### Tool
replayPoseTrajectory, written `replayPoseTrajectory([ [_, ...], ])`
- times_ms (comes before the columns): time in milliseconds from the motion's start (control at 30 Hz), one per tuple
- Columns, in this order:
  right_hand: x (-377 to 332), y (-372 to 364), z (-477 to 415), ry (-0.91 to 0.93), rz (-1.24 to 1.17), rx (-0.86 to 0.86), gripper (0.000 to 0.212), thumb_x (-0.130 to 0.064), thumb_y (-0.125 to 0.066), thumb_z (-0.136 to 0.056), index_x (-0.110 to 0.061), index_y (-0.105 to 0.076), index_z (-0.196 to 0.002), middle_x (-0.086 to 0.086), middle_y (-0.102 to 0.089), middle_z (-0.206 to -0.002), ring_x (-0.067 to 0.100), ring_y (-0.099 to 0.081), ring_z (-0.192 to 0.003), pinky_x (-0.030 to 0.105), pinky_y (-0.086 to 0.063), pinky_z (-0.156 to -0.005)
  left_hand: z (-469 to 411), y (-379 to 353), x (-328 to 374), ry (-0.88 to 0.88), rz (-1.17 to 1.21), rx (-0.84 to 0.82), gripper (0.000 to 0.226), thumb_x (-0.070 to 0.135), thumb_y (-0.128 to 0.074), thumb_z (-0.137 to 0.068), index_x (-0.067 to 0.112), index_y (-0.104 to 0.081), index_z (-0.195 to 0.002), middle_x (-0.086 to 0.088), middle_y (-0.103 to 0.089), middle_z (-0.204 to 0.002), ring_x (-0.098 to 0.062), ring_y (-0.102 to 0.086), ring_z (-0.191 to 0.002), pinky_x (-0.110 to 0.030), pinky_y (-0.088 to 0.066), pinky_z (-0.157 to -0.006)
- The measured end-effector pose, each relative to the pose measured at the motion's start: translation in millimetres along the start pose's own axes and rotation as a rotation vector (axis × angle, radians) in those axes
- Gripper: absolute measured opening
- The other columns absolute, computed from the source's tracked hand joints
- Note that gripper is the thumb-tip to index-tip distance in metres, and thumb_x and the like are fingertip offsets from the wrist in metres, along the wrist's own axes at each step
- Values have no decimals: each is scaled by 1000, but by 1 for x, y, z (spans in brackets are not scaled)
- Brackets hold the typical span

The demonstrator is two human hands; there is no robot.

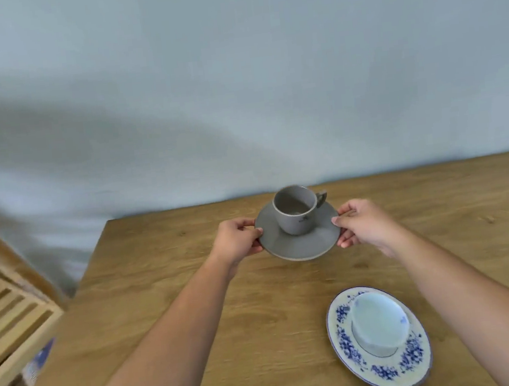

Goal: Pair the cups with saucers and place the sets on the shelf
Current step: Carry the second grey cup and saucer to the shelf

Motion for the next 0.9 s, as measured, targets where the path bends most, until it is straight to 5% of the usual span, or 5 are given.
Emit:
replayPoseTrajectory([
  [433, -93, -363, 60, 64, 130, -538, 21, -4, -54, -92, 1, -48, -111, 20, -64, -62, 16, -63, -40, 24, -55, -41, 129, 351, -64, 88, 28, 531, 16, -2, -54, -91, 7, -65, -98, -6, -62, -68, -13, -58, -56, -14, -53, -44],
  [600, -86, -483, 97, 44, 174, -727, 14, -5, -51, -93, 2, -50, -105, 19, -62, -62, 13, -63, -38, 22, -54, -40, 180, 445, -120, 190, 49, 691, 17, -2, -54, -89, 5, -67, -98, -12, -65, -76, -17, -61, -63, -32, -58, -68],
  [767, -71, -575, 111, 26, 254, -819, 12, -7, -54, -92, 0, -51, -102, 17, -67, -60, 19, -65, -46, 23, -54, -42, 206, 508, -171, 268, 60, 794, 19, 1, -53, -91, 4, -67, -103, -9, -66, -78, -17, -62, -68, -25, -57, -63],
  [900, -67, -624, 102, 27, 285, -819, 11, -7, -54, -92, -1, -50, -101, 20, -65, -63, 16, -62, -39, 22, -53, -40, 199, 545, -199, 320, 37, 848, 21, 8, -53, -94, 9, -65, -112, -12, -72, -100, -23, -70, -85, -23, -58, -63],
])
Point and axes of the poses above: each hand's wrist, its own z-axis away from the middle knuckle, its own y-axis out of the back of the hand, x = y × z, the point moved 10 cm from there along -z, towards the middle knuckle
